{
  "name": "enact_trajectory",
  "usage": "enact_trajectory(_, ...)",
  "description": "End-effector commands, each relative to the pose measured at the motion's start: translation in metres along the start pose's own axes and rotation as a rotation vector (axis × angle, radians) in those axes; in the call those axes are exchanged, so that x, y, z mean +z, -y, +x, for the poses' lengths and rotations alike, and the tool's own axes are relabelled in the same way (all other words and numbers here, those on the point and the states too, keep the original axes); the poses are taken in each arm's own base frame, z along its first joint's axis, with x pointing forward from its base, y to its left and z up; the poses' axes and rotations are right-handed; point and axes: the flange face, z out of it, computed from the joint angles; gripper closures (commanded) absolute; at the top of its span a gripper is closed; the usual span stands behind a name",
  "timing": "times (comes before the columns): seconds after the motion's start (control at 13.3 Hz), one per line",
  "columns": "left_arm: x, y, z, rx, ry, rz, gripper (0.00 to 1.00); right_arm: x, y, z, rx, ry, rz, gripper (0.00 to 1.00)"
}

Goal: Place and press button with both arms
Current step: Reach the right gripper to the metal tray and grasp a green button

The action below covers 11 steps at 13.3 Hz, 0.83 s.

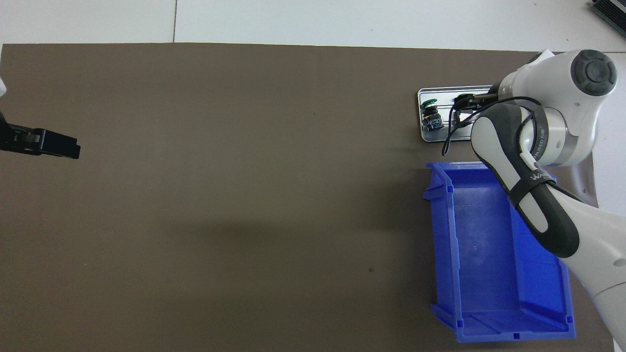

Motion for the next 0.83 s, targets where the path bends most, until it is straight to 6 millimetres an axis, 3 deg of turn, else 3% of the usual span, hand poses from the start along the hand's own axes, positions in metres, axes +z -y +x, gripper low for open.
enact_trajectory(0.0, 0.000, 0.003, -0.006, -0.009, 0.011, 0.017, 0.00, 0.027, 0.001, 0.000, -0.006, -0.025, 0.014, 0.02)
enact_trajectory(0.23, 0.000, 0.003, -0.006, -0.008, 0.011, 0.017, 0.00, 0.041, -0.001, -0.001, -0.028, -0.029, 0.009, 0.05)
enact_trajectory(0.45, 0.000, 0.002, -0.006, -0.008, 0.011, 0.017, 0.00, 0.056, -0.007, -0.012, -0.091, -0.026, 0.003, 0.17)
enact_trajectory(0.53, 0.000, 0.003, -0.006, -0.008, 0.011, 0.017, 0.00, 0.060, -0.005, -0.015, -0.095, -0.029, 0.002, 0.29)
enact_trajectory(0.6, 0.000, 0.003, -0.007, -0.009, 0.012, 0.017, 0.00, 0.060, -0.006, -0.015, -0.099, -0.030, 0.001, 0.53)
enact_trajectory(0.68, 0.000, 0.002, -0.006, -0.008, 0.011, 0.017, 0.00, 0.061, -0.009, -0.016, -0.087, -0.023, 0.001, 1.00)
enact_trajectory(0.75, -0.001, 0.002, -0.007, -0.009, 0.009, 0.017, 0.00, 0.058, -0.003, -0.014, -0.075, -0.027, 0.004, 1.00)
